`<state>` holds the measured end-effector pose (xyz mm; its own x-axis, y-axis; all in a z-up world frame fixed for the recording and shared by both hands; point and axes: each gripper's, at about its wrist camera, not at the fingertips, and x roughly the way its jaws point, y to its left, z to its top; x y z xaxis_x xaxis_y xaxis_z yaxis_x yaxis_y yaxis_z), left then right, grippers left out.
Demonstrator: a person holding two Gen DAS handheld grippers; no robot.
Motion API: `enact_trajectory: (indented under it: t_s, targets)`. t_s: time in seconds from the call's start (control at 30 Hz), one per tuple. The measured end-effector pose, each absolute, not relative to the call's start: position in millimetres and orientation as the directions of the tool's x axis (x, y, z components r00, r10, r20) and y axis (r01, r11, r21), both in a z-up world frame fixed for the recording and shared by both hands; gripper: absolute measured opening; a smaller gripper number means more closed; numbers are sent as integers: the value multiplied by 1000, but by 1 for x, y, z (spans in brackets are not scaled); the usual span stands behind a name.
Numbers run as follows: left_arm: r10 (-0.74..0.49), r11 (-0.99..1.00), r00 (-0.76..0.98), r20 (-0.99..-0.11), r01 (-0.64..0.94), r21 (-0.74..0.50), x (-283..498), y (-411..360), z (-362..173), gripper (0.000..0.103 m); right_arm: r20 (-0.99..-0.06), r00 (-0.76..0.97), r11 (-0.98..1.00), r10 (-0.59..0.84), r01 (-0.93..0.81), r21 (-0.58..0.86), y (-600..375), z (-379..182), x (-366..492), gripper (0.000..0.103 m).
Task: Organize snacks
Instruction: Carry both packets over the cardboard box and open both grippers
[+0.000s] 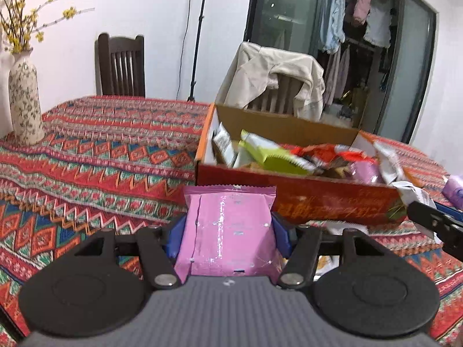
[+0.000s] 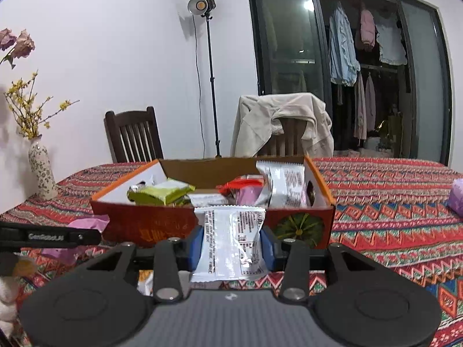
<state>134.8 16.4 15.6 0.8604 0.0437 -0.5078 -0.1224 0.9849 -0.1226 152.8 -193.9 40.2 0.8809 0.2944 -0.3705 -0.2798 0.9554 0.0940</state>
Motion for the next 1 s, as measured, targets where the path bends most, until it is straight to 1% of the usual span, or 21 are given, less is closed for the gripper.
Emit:
enact_trajectory:
  t_s: [0.27,0.53,0.83,1.0]
  targets:
    - [13,987,902,-431,-82,-141,146,6,61,62,-312,913,964,264,-257,64,-192,83,165,41]
    - [15,985,915,-403,-82,-151,186,-6,86,62,-321,921,976,219,-202,87,-191,92,213,41]
    - [49,987,922,-383,-103,-122,233,-19,72,62,-328,928,984,175,-150,99,-194,73,253,41]
    - [65,989,922,-381,-110,-96,249,-18,52,62,-361,918,986,164,-144,83,-194,54,267,41]
